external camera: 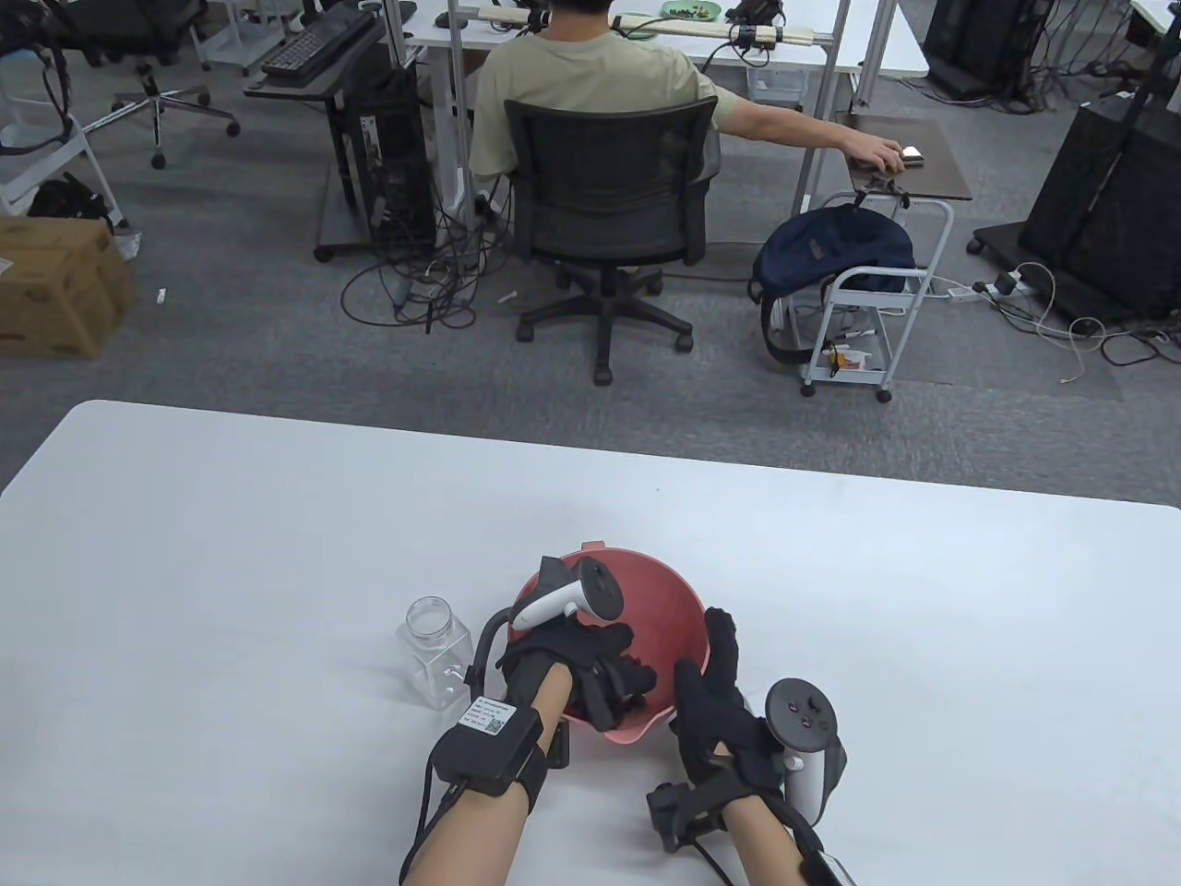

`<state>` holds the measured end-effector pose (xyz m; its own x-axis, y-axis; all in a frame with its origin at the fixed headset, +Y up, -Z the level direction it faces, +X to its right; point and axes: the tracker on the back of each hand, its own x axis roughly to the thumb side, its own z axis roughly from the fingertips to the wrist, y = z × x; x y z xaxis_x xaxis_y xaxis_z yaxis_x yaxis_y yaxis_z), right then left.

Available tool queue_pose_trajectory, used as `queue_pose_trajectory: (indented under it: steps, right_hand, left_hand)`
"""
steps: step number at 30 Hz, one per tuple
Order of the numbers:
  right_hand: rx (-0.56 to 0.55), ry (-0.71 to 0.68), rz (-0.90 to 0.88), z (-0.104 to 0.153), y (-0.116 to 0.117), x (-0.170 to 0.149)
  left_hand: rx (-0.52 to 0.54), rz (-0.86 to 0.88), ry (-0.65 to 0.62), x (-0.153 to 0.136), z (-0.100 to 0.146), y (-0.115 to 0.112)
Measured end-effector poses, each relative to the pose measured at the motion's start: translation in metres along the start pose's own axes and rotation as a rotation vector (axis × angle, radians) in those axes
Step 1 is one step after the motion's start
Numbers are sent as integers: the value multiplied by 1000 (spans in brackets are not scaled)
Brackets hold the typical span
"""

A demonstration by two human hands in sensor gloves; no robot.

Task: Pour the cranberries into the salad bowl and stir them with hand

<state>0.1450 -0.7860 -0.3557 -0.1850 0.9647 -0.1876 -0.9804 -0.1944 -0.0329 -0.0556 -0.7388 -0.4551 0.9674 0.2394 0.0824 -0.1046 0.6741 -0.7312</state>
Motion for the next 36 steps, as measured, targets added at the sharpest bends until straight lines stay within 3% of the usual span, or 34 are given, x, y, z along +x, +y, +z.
queue_pose_trajectory:
  steps: [16,36]
  right_hand:
    - [-1,-2,3,0,0,0]
    - [-3,-2,7,0,0,0]
  left_hand:
    - [-15,-38,26,0,-2,-1]
    - [36,13,-96,0,-2,1]
